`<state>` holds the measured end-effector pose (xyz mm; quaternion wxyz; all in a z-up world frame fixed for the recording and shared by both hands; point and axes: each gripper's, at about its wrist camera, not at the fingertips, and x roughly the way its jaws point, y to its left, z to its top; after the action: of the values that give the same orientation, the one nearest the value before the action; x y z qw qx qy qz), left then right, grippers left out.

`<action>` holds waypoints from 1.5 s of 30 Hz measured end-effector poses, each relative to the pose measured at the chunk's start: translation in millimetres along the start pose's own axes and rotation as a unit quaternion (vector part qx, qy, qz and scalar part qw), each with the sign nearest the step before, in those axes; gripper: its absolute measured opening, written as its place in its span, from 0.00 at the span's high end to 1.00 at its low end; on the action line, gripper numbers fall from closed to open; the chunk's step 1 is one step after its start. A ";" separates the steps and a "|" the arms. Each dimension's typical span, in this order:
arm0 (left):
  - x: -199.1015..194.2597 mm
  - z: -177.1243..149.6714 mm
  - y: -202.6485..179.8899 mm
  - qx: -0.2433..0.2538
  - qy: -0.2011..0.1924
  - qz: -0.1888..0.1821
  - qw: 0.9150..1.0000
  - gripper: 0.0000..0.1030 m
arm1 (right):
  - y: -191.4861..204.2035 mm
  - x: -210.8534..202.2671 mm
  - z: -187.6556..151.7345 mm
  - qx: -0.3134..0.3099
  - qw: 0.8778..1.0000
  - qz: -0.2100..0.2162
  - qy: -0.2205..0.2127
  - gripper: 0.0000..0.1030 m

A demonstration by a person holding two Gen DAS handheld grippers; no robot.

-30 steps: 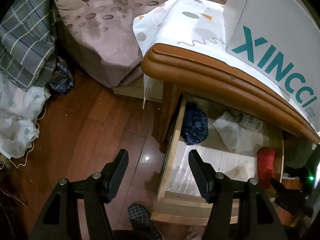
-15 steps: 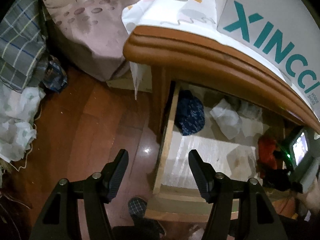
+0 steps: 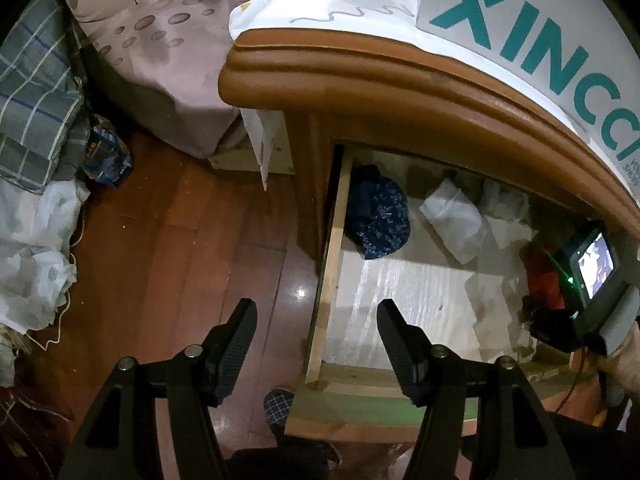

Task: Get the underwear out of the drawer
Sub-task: 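Reach the right gripper into the drawer and grasp the red sock, then reach the left gripper into the drawer toward the dark blue cloth while the right gripper holds the red sock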

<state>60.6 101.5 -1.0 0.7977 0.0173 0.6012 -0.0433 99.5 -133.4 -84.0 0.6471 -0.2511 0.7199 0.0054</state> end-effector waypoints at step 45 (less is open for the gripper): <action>56.4 -8.6 -45.1 0.048 0.067 0.011 0.997 0.38 | -66.5 -38.5 -69.9 0.252 0.956 0.152 -0.009 0.76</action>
<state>63.8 54.6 -56.4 0.7546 0.0654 0.6500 -0.0621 60.5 -201.1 -15.6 0.6871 0.0329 0.7219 -0.0758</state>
